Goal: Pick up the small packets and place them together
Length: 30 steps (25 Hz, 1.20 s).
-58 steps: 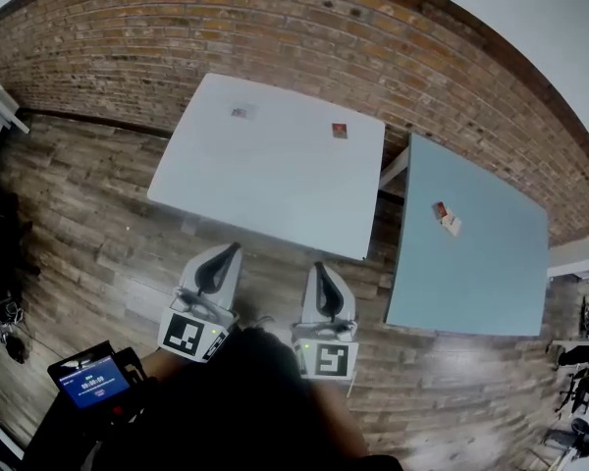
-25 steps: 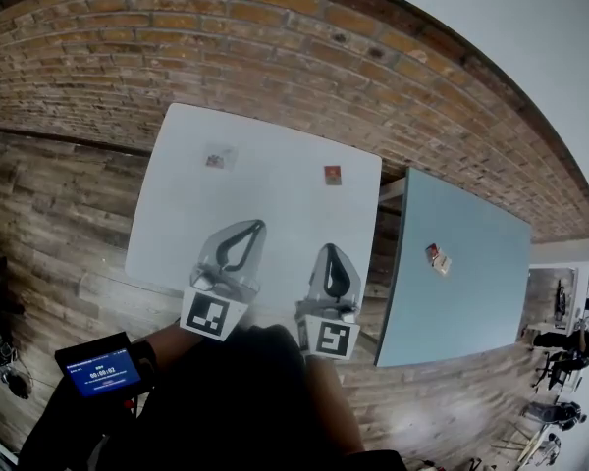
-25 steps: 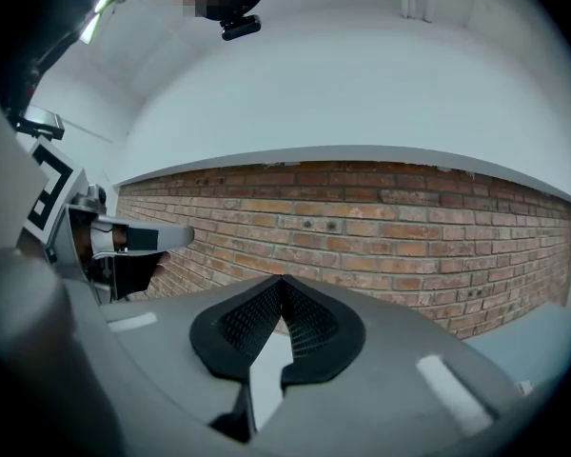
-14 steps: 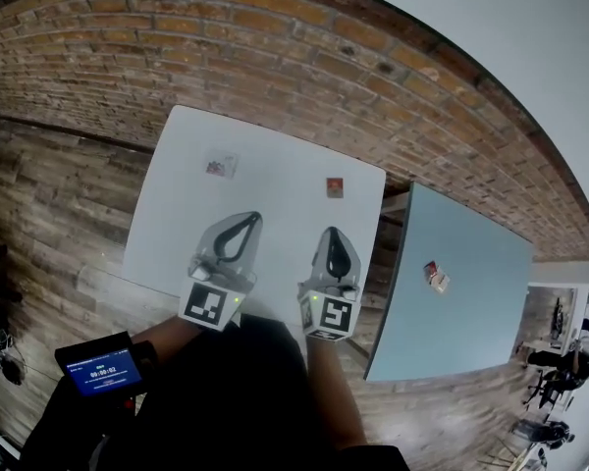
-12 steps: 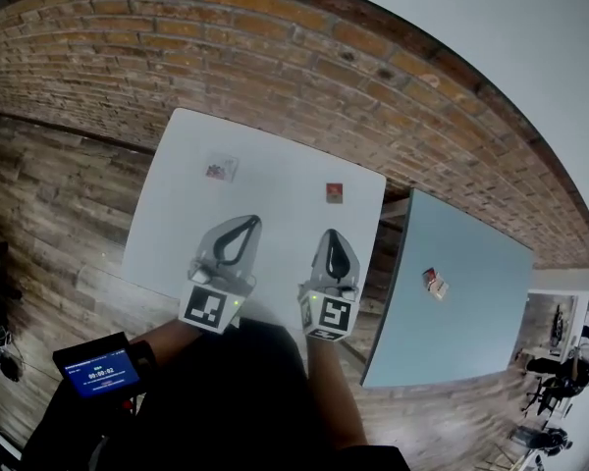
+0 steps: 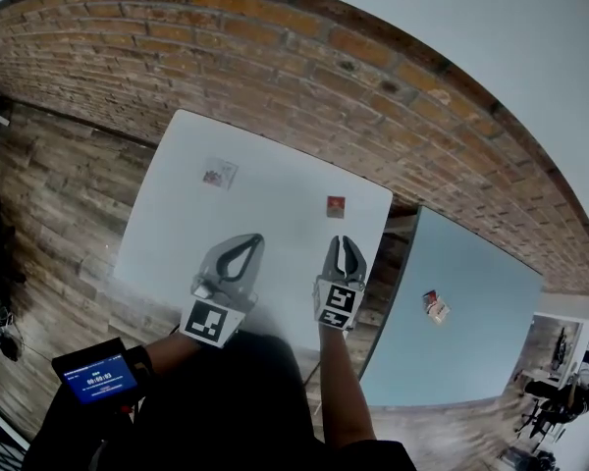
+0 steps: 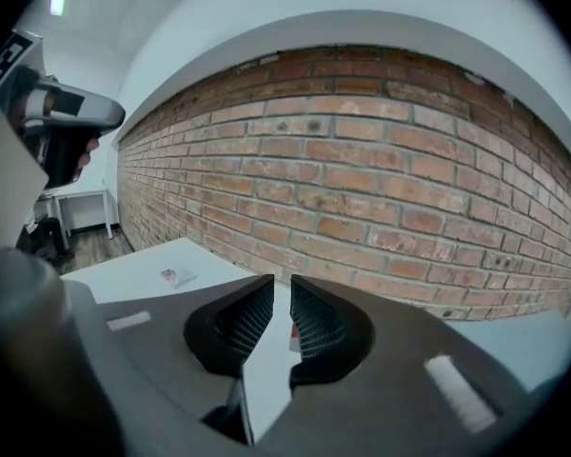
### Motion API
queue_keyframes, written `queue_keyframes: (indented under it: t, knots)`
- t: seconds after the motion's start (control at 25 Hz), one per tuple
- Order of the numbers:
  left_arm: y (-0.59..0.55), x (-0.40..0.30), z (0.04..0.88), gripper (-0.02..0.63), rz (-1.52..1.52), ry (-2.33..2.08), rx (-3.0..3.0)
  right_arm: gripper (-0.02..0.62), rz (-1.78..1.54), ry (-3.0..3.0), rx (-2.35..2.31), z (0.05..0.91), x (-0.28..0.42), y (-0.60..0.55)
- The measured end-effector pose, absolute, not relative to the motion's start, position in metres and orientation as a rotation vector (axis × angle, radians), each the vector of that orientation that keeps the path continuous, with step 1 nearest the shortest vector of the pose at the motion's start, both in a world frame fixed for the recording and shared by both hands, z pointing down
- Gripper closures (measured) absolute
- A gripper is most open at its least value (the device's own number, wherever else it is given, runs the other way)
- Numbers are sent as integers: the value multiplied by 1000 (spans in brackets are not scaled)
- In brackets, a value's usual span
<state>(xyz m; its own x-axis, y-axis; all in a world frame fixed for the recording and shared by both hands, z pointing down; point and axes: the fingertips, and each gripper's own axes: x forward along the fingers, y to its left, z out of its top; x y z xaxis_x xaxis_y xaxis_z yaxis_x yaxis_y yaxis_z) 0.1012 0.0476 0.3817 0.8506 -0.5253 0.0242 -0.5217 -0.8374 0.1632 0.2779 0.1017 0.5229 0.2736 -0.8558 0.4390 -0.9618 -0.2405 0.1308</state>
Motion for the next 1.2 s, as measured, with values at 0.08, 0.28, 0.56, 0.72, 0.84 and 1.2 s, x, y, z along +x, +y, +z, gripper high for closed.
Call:
queue_keyframes:
  t: [0.08, 0.28, 0.56, 0.72, 0.84, 1.2]
  knots:
    - [44, 105, 385, 606, -21, -836, 2859, 537, 430, -1636, 2160, 540, 295, 97]
    - [39, 111, 396, 606, 41, -871, 2839, 529, 539, -1644, 2156, 582, 337, 84]
    - [30, 111, 407, 606, 97, -928, 2816, 529, 589, -1650, 2018, 629, 377, 52]
    - [29, 114, 413, 606, 134, -941, 2822, 529, 648, -1683, 1911, 660, 386, 38]
    - [27, 116, 414, 606, 118, -955, 2804, 517, 694, -1673, 1881, 679, 393, 32]
    - [40, 126, 423, 606, 147, -885, 2798, 485, 848, -1640, 1841, 715, 400, 19]
